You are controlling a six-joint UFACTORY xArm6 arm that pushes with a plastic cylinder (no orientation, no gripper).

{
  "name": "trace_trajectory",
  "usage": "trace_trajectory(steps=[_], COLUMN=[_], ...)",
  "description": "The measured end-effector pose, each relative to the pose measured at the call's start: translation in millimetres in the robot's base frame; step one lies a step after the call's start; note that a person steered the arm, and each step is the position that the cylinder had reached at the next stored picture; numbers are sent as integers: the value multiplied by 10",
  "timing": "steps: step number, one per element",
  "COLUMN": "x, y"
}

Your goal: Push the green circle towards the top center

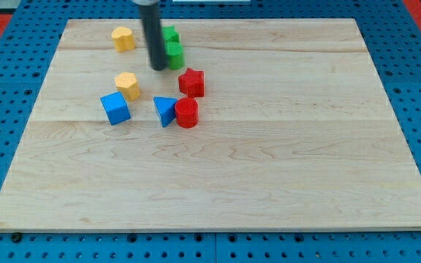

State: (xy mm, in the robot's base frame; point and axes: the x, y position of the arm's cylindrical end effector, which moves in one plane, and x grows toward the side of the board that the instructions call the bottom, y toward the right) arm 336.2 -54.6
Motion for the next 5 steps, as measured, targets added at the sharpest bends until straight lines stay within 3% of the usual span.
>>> trace_trajectory(steps=[1, 2, 3, 5], x=[113, 184, -24, -160], y=[552, -102, -488, 323])
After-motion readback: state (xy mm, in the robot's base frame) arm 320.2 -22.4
